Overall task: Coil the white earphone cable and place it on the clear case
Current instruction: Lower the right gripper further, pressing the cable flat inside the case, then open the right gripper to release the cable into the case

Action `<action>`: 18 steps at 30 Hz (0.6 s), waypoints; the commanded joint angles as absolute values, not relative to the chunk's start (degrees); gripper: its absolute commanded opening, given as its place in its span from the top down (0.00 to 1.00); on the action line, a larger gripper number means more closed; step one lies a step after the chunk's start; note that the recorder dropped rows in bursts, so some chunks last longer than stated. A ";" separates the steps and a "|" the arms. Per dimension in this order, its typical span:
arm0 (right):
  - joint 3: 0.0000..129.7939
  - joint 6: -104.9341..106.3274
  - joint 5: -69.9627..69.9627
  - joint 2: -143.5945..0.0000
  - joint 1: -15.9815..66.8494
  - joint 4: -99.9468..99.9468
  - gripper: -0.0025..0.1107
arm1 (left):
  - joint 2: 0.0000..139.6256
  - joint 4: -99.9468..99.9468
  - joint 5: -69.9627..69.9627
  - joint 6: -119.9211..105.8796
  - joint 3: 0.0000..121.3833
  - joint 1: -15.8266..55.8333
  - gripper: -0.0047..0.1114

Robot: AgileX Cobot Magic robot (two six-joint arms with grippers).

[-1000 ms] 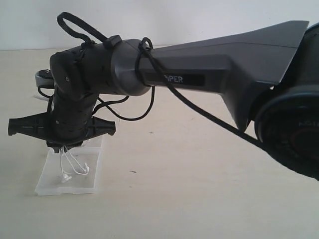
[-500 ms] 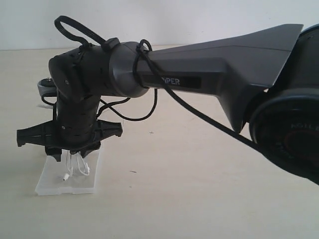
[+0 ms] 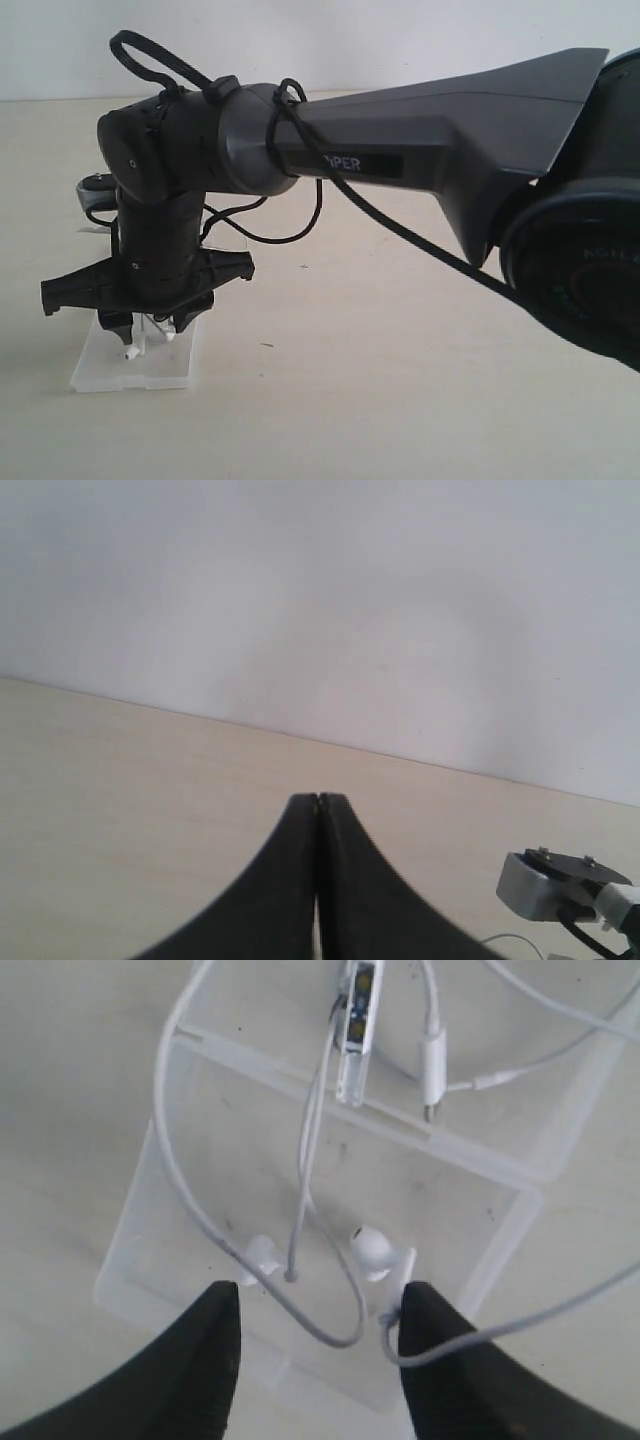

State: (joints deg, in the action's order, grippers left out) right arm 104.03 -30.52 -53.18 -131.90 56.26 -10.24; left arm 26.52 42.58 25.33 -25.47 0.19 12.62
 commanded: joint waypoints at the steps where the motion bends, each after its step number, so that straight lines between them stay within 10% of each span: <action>1: 104.41 -27.70 -53.70 -131.63 57.54 -10.81 0.55 | 26.04 42.67 25.37 -25.51 0.00 12.57 0.96; 18: 104.41 -23.25 -65.72 -128.33 59.98 -10.40 0.55 | 26.04 42.67 25.14 -25.50 0.00 12.57 0.96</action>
State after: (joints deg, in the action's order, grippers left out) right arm 104.03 -24.17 -63.70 -129.97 59.77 -10.91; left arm 26.52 42.58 25.33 -25.47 0.19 12.62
